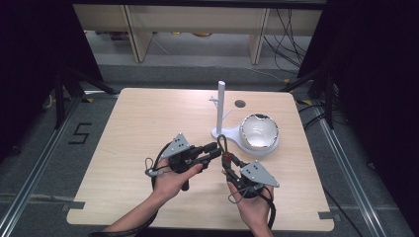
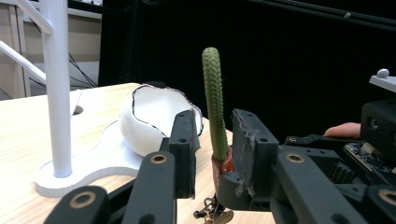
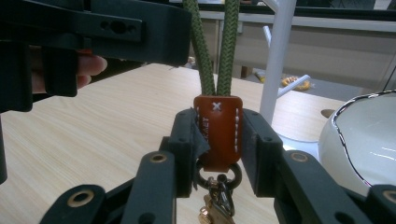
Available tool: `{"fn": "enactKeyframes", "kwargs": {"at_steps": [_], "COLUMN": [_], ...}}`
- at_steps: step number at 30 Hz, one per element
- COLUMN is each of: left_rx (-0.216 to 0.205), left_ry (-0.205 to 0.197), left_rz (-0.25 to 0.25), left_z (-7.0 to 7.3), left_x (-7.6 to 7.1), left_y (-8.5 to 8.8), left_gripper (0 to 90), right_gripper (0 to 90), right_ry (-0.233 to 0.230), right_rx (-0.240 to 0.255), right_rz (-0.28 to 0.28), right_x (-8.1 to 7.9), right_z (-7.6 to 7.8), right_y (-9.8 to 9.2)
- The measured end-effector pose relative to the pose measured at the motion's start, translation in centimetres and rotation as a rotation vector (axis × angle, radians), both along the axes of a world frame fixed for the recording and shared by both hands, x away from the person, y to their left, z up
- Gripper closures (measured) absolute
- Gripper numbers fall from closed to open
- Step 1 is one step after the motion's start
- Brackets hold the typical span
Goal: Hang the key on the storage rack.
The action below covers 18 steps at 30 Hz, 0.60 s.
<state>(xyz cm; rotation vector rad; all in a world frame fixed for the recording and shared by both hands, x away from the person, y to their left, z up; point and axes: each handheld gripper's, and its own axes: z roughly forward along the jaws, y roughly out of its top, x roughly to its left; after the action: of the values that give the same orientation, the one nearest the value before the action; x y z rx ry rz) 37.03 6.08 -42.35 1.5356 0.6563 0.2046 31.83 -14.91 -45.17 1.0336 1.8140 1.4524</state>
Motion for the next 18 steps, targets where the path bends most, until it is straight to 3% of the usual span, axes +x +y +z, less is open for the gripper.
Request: {"fn": "enactKeyframes", "kwargs": {"at_steps": [7,9,12,13,18], "left_rx": [0.001,0.0,0.001,0.0,0.009], "left_ry": [0.016,0.018,0.013,0.014,-0.001], "left_rz": [-0.003,-0.003,0.001,-0.001,-0.006], "left_z": [-0.1,-0.1,-0.06,0.0,0.21], "left_x": [0.19,0.21,0.23,0.23,0.16], "left_y": [-0.24,-0.26,-0.27,-0.26,-0.33], "left_gripper": [73.1,74.8,79.5,80.5,83.2], "right_gripper": [68.5,68.5,68.4,68.4,67.6], "right_ry": [-0.001,-0.029,-0.001,-0.026,0.002], "right_rx": [-0.011,-0.033,-0.015,-0.038,-0.011], "right_rz": [0.006,0.008,0.015,0.016,0.016], "right_x": [-0.07,0.08,-0.05,0.04,-0.11], "right_z": [0.02,-0.03,-0.07,-0.05,0.03], "right_y": [0.17,0.15,0.39,0.27,0.5]}}
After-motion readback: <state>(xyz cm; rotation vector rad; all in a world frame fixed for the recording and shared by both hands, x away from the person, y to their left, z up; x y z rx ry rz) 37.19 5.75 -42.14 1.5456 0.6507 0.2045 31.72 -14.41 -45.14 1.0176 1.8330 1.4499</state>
